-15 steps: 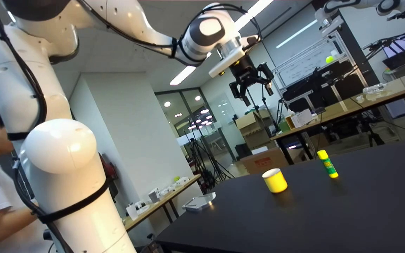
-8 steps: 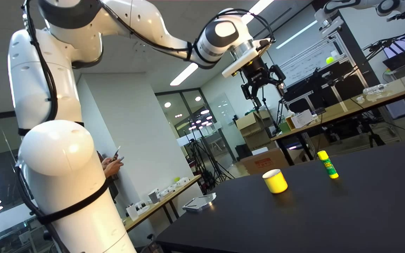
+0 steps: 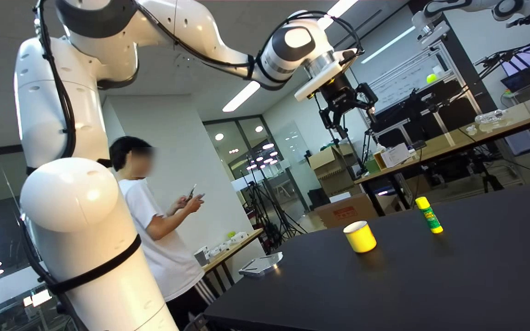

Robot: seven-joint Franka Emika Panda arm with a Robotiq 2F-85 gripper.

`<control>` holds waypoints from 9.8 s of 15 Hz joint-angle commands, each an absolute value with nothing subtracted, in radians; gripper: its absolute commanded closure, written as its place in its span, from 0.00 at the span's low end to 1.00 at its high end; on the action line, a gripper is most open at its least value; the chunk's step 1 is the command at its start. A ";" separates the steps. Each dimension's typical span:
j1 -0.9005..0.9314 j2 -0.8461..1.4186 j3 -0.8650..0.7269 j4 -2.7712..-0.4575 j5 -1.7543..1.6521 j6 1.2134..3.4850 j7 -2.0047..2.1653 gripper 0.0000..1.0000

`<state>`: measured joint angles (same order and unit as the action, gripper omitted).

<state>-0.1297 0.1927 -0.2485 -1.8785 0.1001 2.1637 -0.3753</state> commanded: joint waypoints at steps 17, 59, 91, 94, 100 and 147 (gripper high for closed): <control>-0.232 0.844 -0.078 -1.030 -0.007 1.998 -0.364 0.00; -0.233 1.394 -0.050 -0.580 0.017 2.038 -0.371 0.25; -0.074 0.876 0.014 -1.074 0.019 1.957 -0.551 0.91; -0.083 0.804 0.050 -1.206 -0.006 1.970 -0.591 0.91; -0.100 0.686 0.100 -1.486 0.001 2.123 -0.703 0.91; -0.114 0.844 0.116 -1.500 -0.060 2.435 -0.859 0.91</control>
<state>-0.1184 0.7687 0.1261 -1.6006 -0.0405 2.4902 -0.8640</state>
